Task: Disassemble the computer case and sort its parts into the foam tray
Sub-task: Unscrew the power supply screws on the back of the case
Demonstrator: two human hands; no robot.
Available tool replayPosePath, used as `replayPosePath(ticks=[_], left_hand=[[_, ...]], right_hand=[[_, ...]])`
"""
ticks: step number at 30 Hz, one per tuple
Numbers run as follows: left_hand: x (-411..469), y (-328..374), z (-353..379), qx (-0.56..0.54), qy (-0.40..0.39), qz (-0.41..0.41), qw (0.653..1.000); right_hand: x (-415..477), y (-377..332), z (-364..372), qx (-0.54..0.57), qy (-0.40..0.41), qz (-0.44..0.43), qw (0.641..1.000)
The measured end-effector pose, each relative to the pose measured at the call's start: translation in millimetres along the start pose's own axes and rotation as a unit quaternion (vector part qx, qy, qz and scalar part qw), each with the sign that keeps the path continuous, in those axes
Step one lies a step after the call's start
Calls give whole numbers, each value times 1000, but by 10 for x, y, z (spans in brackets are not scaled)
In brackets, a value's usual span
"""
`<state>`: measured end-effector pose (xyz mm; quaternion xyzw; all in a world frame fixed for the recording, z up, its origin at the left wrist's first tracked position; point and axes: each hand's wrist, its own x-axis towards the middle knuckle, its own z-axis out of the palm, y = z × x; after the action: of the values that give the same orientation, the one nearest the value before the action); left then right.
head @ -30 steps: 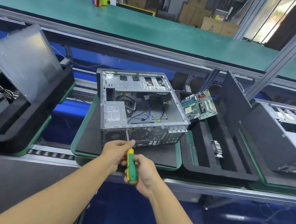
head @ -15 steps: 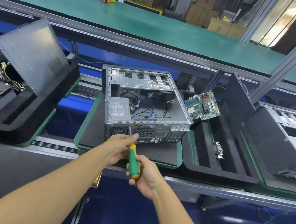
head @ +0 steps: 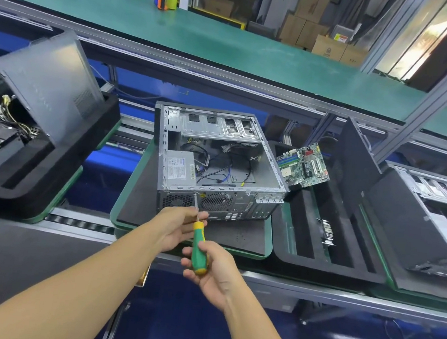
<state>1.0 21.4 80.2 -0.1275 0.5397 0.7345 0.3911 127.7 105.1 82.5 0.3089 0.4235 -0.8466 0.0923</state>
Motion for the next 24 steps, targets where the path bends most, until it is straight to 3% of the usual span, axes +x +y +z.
replayPosePath(ticks=[4,9,18,24], left_hand=[[93,150,59,-37,51,28,998],[189,185,101,-61,89,14,994],[222,191,137,-48,91,15,995],[222,147,183,-96,102,13,990]], right_hand=[[30,43,-39,-54,45,-32,997],[53,42,-36,-54,56,-11,997],[23,-24,-107,-99,47,-3,994],[-59,-94,-276,-147,38,-38,988]])
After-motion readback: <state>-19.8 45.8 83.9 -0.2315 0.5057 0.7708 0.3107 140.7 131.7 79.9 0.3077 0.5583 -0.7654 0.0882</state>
